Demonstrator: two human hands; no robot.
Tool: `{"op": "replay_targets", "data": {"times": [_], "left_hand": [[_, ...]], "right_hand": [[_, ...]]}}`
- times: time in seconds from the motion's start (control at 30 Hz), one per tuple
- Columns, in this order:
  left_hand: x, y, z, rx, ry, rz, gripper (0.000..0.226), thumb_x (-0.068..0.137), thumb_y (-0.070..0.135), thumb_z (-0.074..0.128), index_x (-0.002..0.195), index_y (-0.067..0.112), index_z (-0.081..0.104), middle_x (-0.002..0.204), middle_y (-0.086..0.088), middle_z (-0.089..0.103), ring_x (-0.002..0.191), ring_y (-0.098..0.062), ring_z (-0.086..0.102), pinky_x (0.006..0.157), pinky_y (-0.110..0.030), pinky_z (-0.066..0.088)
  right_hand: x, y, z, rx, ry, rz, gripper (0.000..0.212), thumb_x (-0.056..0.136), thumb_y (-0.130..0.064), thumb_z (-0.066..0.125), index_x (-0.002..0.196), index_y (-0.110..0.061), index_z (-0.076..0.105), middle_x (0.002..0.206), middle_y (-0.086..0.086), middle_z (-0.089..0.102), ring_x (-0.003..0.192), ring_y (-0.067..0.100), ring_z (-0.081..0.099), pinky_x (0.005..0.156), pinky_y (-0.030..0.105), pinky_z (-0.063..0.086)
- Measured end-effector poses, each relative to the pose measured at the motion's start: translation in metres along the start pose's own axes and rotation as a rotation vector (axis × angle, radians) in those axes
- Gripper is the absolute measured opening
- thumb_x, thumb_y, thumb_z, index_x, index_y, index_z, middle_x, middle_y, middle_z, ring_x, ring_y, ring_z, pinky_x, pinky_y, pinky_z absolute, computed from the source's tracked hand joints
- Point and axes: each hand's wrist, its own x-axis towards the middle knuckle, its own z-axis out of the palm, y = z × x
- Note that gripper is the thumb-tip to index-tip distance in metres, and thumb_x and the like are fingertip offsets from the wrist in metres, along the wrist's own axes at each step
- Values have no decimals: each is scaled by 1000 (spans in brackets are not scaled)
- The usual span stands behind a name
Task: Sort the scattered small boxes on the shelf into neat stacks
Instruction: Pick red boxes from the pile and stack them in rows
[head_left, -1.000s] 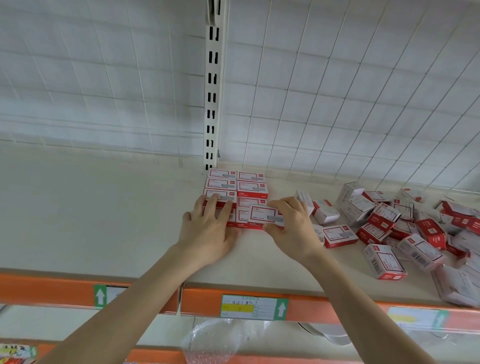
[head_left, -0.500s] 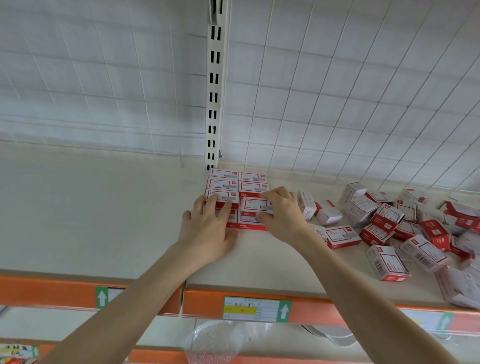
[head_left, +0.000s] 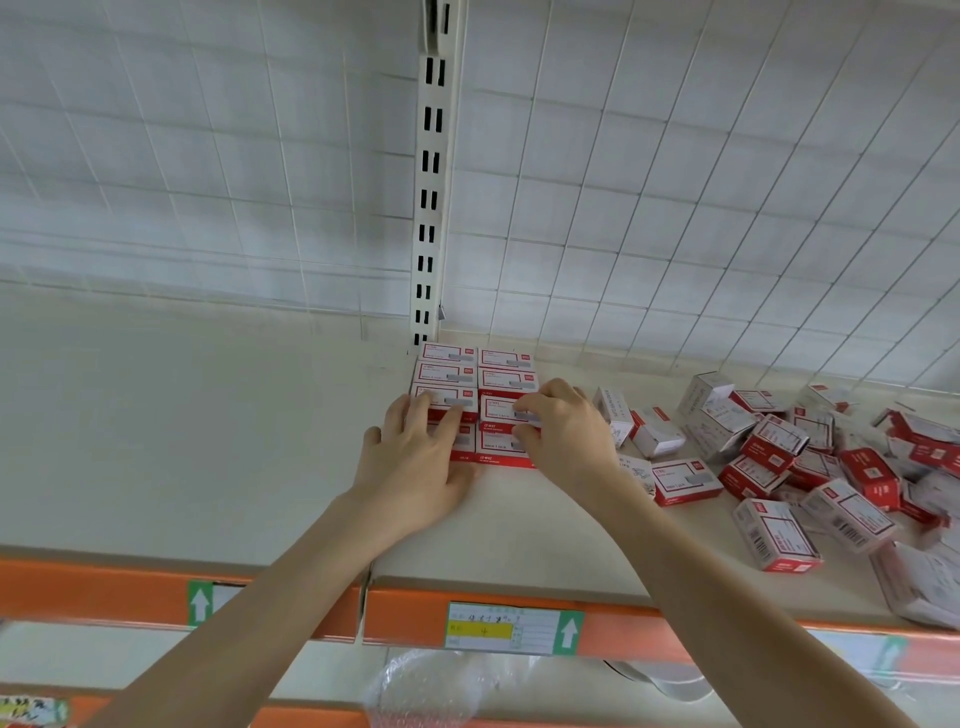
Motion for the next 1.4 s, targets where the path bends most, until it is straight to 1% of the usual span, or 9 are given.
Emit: {"op": "replay_targets", "data": {"times": [0.2, 0.33, 0.77, 0.93, 1.07, 1.2, 1.3, 1.37, 1.4], "left_hand": [[1, 0, 1, 3, 25, 17, 64, 92, 51, 38, 145, 24, 16, 150, -5, 12, 139, -27, 7, 108, -43, 26], [1, 0, 1, 2, 29, 15, 63, 92, 51, 38, 145, 24, 18, 149, -5, 13, 139, -27, 8, 107, -42, 27], [0, 0, -1, 20, 9, 22, 63, 92, 50, 37, 146, 24, 15, 150, -4, 11, 139, -26, 7, 108, -42, 26], [1, 0, -1, 24, 2, 20, 63, 92, 49, 38, 146, 23, 16, 150, -5, 12, 139, -27, 7, 108, -42, 26], [1, -1, -2, 31, 12, 21, 62, 92, 49, 37, 145, 23, 17, 149, -4, 14, 139, -26, 8, 108, -42, 26], [2, 2, -1, 20, 65, 38, 57, 94, 50, 32, 144, 24, 23, 147, -2, 22, 138, -24, 13, 107, -41, 27], [4, 7, 0, 22, 81, 59, 60, 92, 54, 20, 142, 23, 29, 144, -2, 31, 135, -24, 21, 104, -40, 30], [6, 12, -2, -4, 99, 77, 69, 85, 57, 14, 137, 20, 39, 137, -4, 42, 129, -26, 33, 99, -41, 36], [8, 15, -3, -30, 124, 101, 72, 82, 56, 13, 131, 17, 48, 129, -6, 51, 122, -29, 42, 94, -42, 41]], "right_hand": [[5, -1, 0, -59, 0, -3, 27, 92, -25, 49, 116, -19, 60, 117, 1, 52, 110, 19, 46, 72, 31, 47], [7, 0, 3, -27, 16, 3, 24, 91, -24, 51, 112, -18, 62, 116, 2, 53, 109, 20, 46, 70, 31, 45], [10, 1, 5, 38, 52, -1, 22, 89, -21, 54, 107, -14, 63, 113, 3, 54, 107, 20, 48, 71, 31, 47], [10, 1, 6, 30, 53, -1, 22, 90, -22, 53, 108, -14, 62, 115, 1, 54, 108, 20, 48, 67, 28, 43], [8, 1, 4, 41, 69, -2, 25, 88, -23, 54, 111, -15, 61, 116, 1, 54, 109, 19, 47, 73, 31, 48], [2, 6, 0, 38, 92, -31, 29, 89, -23, 52, 116, -14, 60, 118, 3, 54, 113, 21, 44, 73, 30, 45], [-6, 15, -3, -2, 114, -49, 30, 91, -27, 50, 115, -12, 60, 118, 4, 55, 114, 24, 43, 73, 32, 44], [-14, 22, -5, -14, 157, -61, 29, 91, -27, 51, 111, -10, 62, 114, 7, 57, 110, 28, 46, 72, 33, 43], [-18, 27, -6, -7, 185, -71, 27, 90, -25, 53, 108, -8, 64, 111, 9, 59, 108, 31, 47, 70, 33, 42]]}}
